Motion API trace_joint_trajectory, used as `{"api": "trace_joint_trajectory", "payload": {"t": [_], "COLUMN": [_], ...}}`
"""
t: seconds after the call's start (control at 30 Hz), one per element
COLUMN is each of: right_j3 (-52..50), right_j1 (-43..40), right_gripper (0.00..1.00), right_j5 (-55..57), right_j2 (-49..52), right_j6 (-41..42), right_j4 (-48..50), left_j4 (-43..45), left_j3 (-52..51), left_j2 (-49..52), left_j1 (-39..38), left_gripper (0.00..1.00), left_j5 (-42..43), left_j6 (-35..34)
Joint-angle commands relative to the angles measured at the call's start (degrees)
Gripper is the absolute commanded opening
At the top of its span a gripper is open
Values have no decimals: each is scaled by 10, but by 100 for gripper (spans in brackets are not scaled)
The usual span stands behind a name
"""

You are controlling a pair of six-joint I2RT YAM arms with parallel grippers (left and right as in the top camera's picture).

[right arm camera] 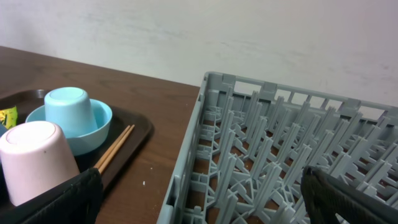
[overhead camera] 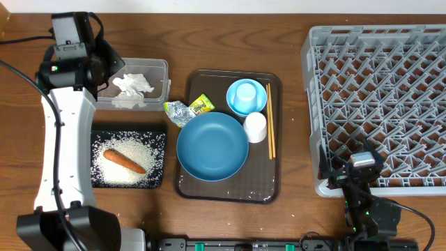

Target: Sort waste into correct bins and load items into the dishwasher rack

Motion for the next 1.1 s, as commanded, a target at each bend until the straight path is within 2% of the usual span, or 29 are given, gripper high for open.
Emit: {"api": "trace_joint_trajectory", "payload": {"t": [0.0,0.8,0.87,0.9,0.97,1.07], "right_j3": [-1,-1,-1,-1,-1,-1], "right_j1": [-7,-7,-7,-7,-7,-7], "right_gripper": [99,99,99,99,99,99], "right_j5": [1,1,1,1,1,1], "right_j2": [-3,-3,-3,-3,-3,-3], "right_j6": [-4,-4,-4,-4,-4,-4], "right_j4": [-2,-2,-2,-2,-2,-2], "left_j4": [0,12,1,-11,-24,-40], "left_j3": [-5,-5,-5,-5,-5,-5], "left_j2": [16,41,47,48,48,47], "left_j1": [2,2,2,2,2,1], "left_gripper": [6,6,13,22,32,38], "left_j5": [-9,-38,-19,5,45,131], "left_j6": [-7,-7,-7,-7,-5,20]}}
